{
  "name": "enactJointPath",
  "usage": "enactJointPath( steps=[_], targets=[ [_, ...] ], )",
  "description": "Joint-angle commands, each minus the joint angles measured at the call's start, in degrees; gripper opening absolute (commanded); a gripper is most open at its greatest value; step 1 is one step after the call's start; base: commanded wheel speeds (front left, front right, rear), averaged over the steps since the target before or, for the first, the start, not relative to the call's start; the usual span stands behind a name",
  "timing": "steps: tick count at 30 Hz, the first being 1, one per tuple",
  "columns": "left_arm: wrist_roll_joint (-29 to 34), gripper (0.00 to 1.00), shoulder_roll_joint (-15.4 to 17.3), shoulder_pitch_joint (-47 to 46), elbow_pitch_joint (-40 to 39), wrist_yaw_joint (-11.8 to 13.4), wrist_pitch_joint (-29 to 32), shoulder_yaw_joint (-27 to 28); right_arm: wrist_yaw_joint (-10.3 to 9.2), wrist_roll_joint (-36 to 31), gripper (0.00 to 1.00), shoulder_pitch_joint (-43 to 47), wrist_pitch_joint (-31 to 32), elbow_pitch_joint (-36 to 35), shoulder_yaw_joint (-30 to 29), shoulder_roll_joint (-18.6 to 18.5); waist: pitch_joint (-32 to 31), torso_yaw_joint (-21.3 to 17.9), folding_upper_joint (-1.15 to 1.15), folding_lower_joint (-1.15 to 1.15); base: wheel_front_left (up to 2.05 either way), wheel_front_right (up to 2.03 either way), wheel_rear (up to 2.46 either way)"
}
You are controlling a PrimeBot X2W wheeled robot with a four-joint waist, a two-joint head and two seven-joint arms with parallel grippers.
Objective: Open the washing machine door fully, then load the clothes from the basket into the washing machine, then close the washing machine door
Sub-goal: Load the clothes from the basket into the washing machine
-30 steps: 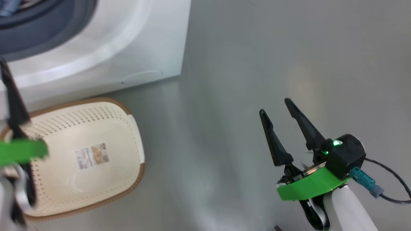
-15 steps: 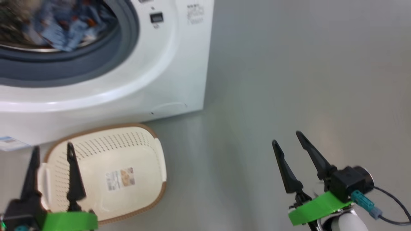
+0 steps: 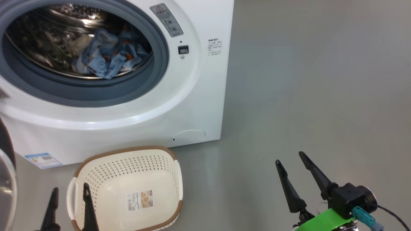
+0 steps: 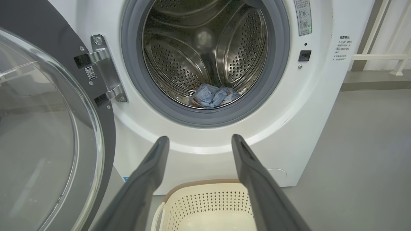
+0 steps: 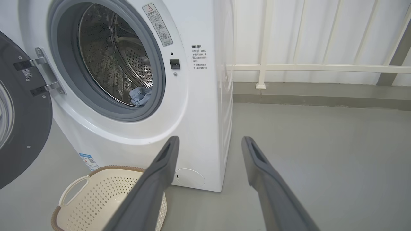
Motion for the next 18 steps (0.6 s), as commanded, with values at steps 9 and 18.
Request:
enactJointPath(
  steps=[9,18],
  targets=[
    [-0.6,1.0,0.1,0.3,0.0,-0.1,-0.6,0.9,0.09,-0.5,1.0,2.6,1.1,-3.2,0.9,0.0,-4.9,1.1,0.0,0.0,0.0,0.0,0.0],
    [-0.7,1.0,0.3,0.3,0.7,-1.0,-0.8,0.5,0.09,-0.5,1.0,3.7,1.7,-4.2,0.6,0.1,-5.9,1.5,0.0,0.0,0.0,0.0,0.0]
  ],
)
